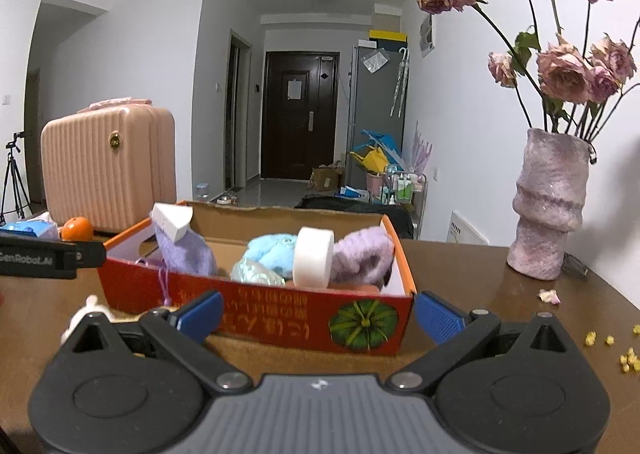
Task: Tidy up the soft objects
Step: 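Move both grippers back toward the alpaca plush and blue tissue pack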
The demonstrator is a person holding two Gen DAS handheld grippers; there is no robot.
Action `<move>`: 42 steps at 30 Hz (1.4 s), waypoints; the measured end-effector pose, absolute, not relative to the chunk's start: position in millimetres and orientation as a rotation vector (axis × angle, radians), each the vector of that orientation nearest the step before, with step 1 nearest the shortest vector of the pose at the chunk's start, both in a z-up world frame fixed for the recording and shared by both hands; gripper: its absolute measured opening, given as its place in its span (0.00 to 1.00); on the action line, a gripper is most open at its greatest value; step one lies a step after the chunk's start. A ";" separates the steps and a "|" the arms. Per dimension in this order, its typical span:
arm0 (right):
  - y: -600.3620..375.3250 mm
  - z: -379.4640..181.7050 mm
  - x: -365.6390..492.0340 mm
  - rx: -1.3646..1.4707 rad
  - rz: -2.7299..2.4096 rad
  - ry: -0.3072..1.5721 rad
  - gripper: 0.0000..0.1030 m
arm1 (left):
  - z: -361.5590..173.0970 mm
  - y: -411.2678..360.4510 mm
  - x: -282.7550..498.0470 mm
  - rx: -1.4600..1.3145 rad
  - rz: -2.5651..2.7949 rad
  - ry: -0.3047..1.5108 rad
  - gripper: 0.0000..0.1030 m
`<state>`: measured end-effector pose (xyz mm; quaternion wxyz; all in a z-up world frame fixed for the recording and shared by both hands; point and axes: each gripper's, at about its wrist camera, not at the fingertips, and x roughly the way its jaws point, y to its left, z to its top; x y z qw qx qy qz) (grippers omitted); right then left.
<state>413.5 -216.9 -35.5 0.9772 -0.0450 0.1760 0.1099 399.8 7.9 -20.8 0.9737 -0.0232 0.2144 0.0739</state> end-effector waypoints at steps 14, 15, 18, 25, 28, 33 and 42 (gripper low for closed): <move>-226.1 -50.3 366.3 -0.116 0.205 0.389 1.00 | -32.3 4.8 352.3 -0.024 0.132 0.476 1.00; -226.9 -50.6 362.6 -0.115 0.204 0.390 1.00 | -32.0 3.8 349.8 -0.023 0.131 0.478 1.00; -230.0 -50.8 353.8 -0.108 0.201 0.392 1.00 | -33.9 2.1 340.0 -0.018 0.129 0.485 1.00; -233.6 -55.6 335.2 -0.107 0.194 0.402 1.00 | -37.6 -1.1 318.5 -0.012 0.125 0.495 1.00; -234.8 -56.6 329.2 -0.106 0.191 0.404 1.00 | -38.3 -2.2 310.6 -0.016 0.122 0.499 1.00; -236.7 -60.0 330.2 -0.105 0.180 0.417 1.00 | -41.0 -3.9 302.4 -0.019 0.118 0.510 1.00; -237.8 -73.9 350.1 -0.112 0.154 0.501 0.99 | -44.2 -4.2 302.7 -0.021 0.113 0.526 1.00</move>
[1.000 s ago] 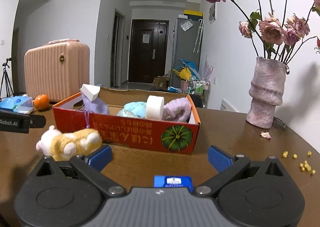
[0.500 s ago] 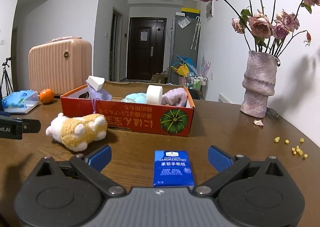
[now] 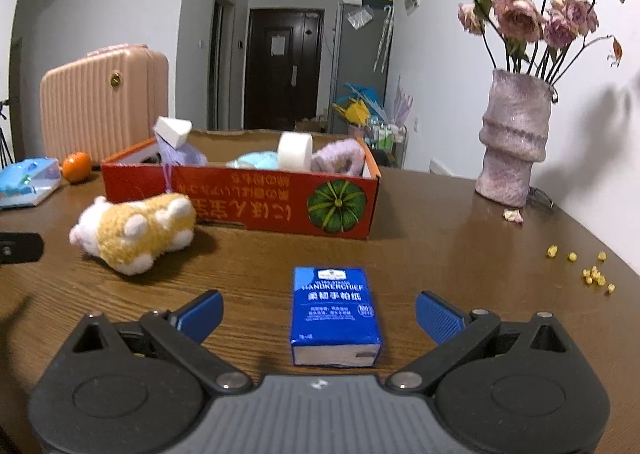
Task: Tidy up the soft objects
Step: 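Move both grippers back toward the alpaca plush and blue tissue pack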
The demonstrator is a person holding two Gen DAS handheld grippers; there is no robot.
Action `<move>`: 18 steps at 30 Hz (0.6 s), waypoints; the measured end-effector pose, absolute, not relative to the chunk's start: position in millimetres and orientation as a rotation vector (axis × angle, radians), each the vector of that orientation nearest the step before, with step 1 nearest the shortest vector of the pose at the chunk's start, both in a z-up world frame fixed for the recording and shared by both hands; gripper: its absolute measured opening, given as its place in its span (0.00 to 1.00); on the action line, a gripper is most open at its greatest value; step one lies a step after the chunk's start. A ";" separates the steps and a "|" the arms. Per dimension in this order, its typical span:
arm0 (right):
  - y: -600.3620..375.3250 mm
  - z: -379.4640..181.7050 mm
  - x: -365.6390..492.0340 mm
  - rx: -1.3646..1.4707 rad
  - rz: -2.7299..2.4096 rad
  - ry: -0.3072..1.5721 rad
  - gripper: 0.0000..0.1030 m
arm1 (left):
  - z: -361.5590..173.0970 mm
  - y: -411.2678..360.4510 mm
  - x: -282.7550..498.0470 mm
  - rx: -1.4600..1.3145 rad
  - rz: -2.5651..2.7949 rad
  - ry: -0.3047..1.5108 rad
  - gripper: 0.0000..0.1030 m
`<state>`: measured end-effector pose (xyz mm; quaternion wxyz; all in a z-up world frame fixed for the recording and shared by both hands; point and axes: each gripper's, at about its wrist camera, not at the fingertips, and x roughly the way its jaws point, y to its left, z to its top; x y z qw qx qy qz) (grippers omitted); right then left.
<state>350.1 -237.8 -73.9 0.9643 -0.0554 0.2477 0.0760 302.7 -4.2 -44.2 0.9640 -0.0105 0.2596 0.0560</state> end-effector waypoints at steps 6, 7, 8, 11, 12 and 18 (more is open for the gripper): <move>-240.0 -82.9 367.8 -0.101 0.152 0.562 0.93 | -44.9 -4.0 302.7 -0.023 0.113 0.527 1.00; -240.8 -83.6 370.7 -0.094 0.156 0.571 0.91 | -44.8 -4.1 302.6 -0.023 0.112 0.528 1.00; -241.6 -84.1 373.3 -0.087 0.157 0.577 0.90 | -44.9 -4.0 302.5 -0.023 0.113 0.528 1.00; -243.9 -85.7 379.8 -0.073 0.159 0.593 0.83 | -45.1 -4.1 302.8 -0.022 0.114 0.529 1.00; -244.9 -86.4 382.3 -0.067 0.163 0.601 0.81 | -45.2 -4.2 303.0 -0.021 0.114 0.530 1.00; -246.3 -89.1 389.4 -0.050 0.173 0.631 0.67 | -45.3 -4.5 303.3 -0.021 0.114 0.531 1.00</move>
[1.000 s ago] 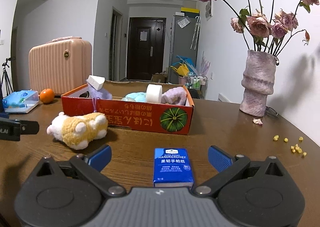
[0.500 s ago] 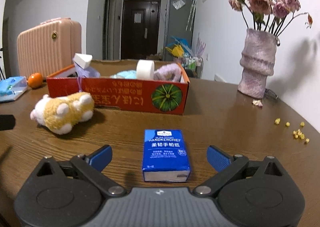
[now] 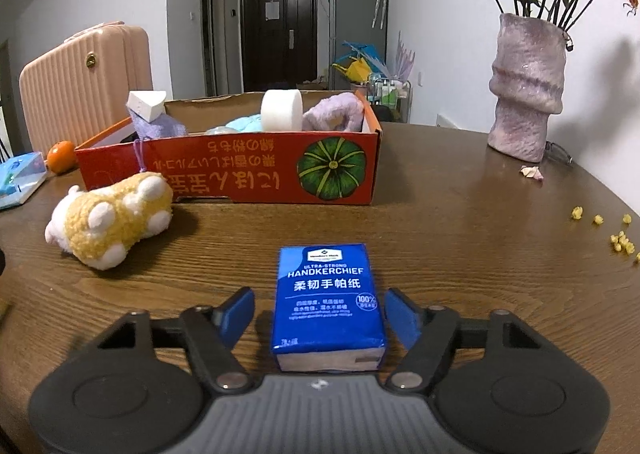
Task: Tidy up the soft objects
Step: 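Move both grippers back toward the alpaca plush and blue tissue pack, then grasp the blue tissue pack with the right gripper while the left gripper grasps the alpaca plush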
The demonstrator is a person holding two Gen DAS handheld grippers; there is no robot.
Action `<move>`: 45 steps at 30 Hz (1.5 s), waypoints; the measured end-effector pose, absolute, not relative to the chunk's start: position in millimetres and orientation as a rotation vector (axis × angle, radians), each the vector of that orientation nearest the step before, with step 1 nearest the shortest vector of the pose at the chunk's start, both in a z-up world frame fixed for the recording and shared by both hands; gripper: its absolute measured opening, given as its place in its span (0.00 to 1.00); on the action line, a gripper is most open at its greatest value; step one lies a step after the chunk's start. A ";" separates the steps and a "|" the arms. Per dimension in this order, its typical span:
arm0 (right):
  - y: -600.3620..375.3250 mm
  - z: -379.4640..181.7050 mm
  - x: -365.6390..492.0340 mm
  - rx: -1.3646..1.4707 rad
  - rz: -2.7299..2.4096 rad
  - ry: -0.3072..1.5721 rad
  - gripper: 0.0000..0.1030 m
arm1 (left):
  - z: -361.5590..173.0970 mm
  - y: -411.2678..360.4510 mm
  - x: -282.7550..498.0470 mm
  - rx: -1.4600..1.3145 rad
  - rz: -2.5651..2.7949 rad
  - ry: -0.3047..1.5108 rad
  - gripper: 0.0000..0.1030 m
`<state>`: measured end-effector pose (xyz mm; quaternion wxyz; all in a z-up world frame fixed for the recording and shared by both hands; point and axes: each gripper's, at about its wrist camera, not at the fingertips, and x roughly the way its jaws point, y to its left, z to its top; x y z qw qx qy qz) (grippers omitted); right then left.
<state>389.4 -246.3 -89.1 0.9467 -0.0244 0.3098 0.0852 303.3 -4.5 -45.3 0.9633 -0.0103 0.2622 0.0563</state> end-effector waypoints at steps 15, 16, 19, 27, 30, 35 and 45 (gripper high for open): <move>-247.1 -91.2 393.6 -0.040 0.178 0.654 0.50 | -45.5 -4.5 303.5 -0.020 0.115 0.531 1.00; -247.5 -91.0 393.1 -0.038 0.177 0.651 0.50 | -45.6 -4.4 303.5 -0.021 0.114 0.531 1.00; -248.8 -89.6 391.1 -0.032 0.171 0.635 0.49 | -45.2 -4.5 303.5 -0.020 0.115 0.532 1.00; -255.6 -77.1 377.2 -0.005 0.163 0.524 0.49 | -46.6 -4.0 303.8 -0.025 0.109 0.533 1.00; -257.7 -72.8 373.3 0.004 0.160 0.488 0.49 | -46.8 -3.9 304.3 -0.026 0.109 0.535 1.00; -258.8 -70.4 371.6 0.011 0.157 0.469 0.49 | -47.1 -3.9 304.8 -0.028 0.103 0.536 1.00; -259.3 -70.7 371.2 0.013 0.141 0.457 0.49 | -42.5 -9.4 312.6 -0.008 0.047 0.521 1.00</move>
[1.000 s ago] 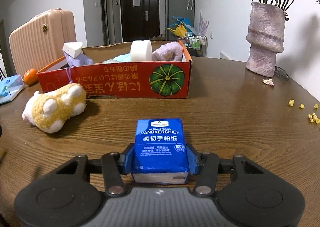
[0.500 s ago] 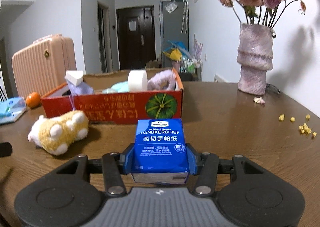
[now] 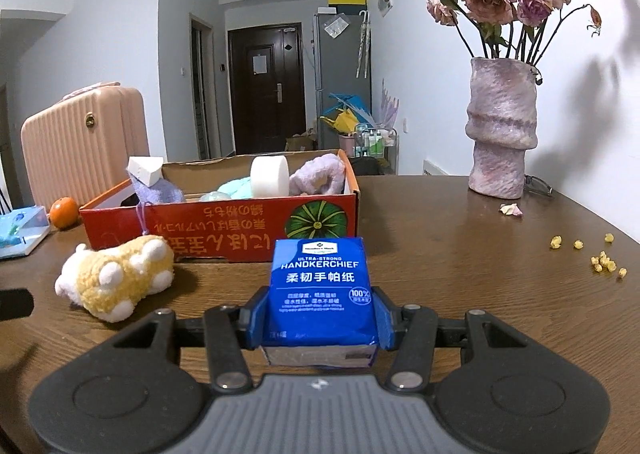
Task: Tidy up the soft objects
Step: 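Grasp the blue tissue pack with the right gripper while the left gripper grasps the alpaca plush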
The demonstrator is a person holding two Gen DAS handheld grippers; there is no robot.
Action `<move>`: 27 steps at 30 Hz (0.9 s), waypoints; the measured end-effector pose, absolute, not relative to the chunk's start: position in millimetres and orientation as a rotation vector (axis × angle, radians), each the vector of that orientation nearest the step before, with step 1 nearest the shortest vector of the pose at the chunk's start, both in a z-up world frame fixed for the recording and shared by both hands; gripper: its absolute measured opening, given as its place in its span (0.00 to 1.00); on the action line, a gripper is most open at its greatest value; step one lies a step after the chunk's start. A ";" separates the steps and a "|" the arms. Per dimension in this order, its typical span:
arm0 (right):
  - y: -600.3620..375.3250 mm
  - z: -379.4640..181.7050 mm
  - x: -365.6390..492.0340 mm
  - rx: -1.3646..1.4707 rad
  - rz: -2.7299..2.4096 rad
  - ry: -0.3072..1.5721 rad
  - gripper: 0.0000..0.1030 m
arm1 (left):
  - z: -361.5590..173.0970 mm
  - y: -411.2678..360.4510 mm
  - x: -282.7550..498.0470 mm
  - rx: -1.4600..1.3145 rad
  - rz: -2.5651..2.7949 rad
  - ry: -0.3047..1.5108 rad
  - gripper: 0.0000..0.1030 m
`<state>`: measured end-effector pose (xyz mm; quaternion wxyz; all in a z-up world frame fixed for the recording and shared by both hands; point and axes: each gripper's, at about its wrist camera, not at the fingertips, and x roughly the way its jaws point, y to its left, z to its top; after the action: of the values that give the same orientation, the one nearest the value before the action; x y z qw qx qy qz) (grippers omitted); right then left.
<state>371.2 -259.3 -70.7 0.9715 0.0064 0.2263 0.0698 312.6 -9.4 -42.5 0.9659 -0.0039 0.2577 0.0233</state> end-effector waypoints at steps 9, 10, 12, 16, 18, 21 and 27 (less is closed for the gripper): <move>-261.0 -72.3 373.5 0.015 0.115 0.459 0.50 | -40.6 -22.8 339.5 0.050 -0.006 0.508 1.00; -261.3 -72.5 373.9 0.016 0.113 0.460 0.50 | -40.1 -23.9 342.6 0.053 -0.008 0.505 1.00; -262.0 -72.6 374.4 0.017 0.109 0.459 0.50 | -39.3 -26.1 348.3 0.059 -0.021 0.496 1.00; -263.4 -72.7 376.3 0.021 0.098 0.458 0.50 | -39.5 -32.8 361.2 0.088 -0.028 0.484 1.00; -264.8 -72.9 377.4 0.026 0.093 0.458 0.50 | -40.4 -35.3 368.8 0.101 -0.034 0.483 1.00; -266.0 -73.4 379.9 0.029 0.084 0.459 0.50 | -42.7 -38.0 382.4 0.121 -0.039 0.497 1.00; -268.8 -74.8 386.2 0.036 0.065 0.457 0.50 | -48.1 -42.7 402.3 0.171 -0.081 0.509 0.97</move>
<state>386.2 -268.8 -74.8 0.9733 0.0177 0.2264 0.0323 402.3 -42.7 -48.1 0.9633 0.0846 0.2516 -0.0402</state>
